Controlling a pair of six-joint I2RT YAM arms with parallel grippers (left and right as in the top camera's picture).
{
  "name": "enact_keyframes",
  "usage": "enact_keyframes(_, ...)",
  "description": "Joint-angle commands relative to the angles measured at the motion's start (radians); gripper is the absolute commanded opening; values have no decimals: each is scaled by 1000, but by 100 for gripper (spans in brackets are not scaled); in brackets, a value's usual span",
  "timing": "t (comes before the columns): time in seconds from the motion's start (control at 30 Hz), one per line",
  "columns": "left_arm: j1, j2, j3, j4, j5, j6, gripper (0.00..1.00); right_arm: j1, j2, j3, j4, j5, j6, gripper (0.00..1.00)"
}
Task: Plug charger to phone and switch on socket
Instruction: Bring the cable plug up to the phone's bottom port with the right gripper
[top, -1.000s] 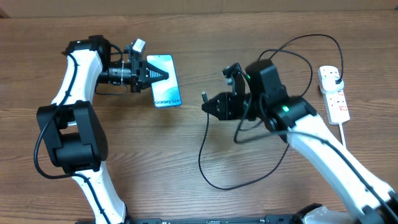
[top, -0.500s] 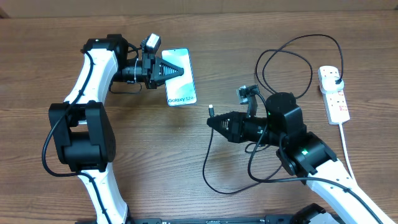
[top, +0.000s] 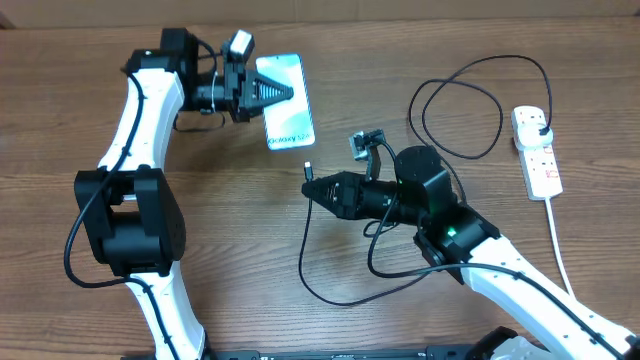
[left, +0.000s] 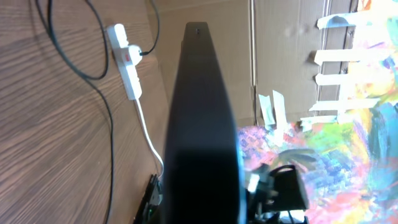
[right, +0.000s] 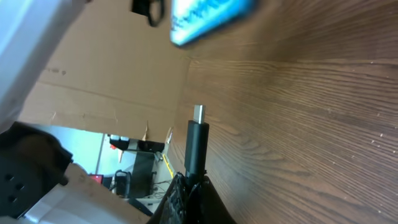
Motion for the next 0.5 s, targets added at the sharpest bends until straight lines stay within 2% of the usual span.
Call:
enact_keyframes(0.0,-26,-14,87,3,61,-77,4,4,8,-7,40,5,5,4)
enact_keyframes(0.2,-42,-14,116,26,61,-150,4,4,8,-7,143,6,3,4)
enact_keyframes(0.33,-42,-14,116,72,61,-220,4,4,10,-7,171,9,6,4)
enact_keyframes(0.47,-42,-14,116,84,61,-235,4,4,10,-7,171,44,11,4)
